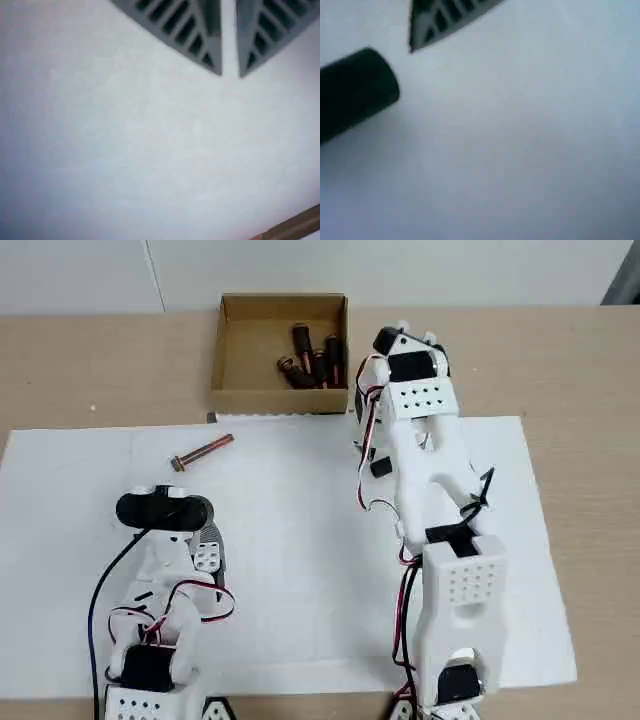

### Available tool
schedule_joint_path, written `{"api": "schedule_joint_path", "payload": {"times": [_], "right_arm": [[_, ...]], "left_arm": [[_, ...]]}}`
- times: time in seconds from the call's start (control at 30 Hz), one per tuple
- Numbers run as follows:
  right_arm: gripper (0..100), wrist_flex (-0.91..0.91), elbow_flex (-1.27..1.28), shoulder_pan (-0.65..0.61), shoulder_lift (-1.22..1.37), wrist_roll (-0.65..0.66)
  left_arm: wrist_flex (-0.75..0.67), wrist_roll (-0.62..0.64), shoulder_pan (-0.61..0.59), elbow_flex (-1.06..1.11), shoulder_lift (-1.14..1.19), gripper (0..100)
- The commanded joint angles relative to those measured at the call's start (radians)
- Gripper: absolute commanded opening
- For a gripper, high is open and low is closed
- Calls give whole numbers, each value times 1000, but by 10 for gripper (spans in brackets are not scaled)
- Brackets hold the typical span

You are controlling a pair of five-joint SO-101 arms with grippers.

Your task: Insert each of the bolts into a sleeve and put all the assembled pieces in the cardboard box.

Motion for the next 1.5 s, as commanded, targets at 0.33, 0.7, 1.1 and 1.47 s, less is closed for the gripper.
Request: {"api": "schedule_joint_path", "payload": {"times": [0.33, 0.7, 1.1, 1.47], "right_arm": [[156, -82, -6, 13, 81, -9], [153, -76, -6, 68, 108, -5], [2, -70, -6, 64, 102, -5], [2, 30, -25, 19, -153, -2]], "left_arm": [[5, -2, -6, -7, -9, 7], [5, -2, -6, -7, -9, 7], [5, -2, -6, -7, -9, 7], [5, -5, -5, -7, -9, 7]]}}
